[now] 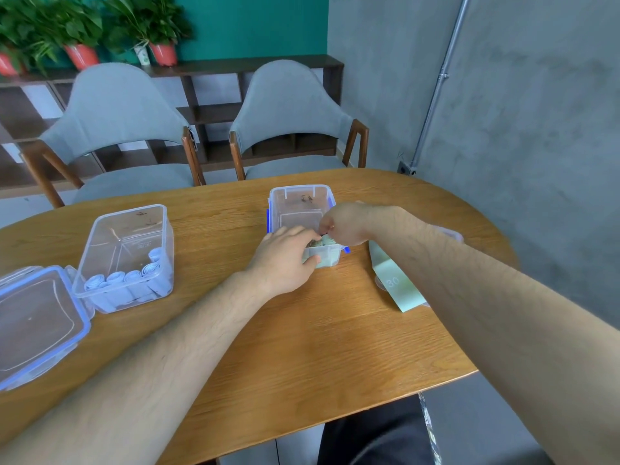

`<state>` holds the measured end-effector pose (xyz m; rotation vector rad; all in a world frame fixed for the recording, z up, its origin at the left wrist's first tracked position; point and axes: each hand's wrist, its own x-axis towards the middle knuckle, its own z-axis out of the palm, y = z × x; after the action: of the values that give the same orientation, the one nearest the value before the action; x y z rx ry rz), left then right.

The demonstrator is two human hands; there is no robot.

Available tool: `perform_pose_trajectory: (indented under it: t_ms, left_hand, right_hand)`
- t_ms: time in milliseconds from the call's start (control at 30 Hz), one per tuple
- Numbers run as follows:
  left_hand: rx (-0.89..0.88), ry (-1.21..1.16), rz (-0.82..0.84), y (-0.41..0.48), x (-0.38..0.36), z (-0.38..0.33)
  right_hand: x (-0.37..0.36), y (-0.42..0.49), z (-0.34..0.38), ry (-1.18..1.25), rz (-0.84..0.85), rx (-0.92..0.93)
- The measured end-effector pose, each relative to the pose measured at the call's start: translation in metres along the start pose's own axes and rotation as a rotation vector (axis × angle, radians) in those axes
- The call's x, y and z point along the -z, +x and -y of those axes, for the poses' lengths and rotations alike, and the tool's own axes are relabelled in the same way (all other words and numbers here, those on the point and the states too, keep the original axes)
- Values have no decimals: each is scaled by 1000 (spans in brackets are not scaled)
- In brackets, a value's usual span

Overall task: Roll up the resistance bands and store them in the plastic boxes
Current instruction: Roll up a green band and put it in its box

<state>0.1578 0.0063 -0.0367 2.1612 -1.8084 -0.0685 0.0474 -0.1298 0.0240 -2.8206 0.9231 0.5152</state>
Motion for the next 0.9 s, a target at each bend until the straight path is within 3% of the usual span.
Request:
perform_pose_trajectory:
  t_ms: [467,900]
  left_hand:
    - [-10,-10,-25,5,4,-12]
    - [-21,-128,-51,0,-5,0]
  right_hand:
    - [-16,-18,-7,92,-182,8]
    - [7,-22,2,-16,-105,-46]
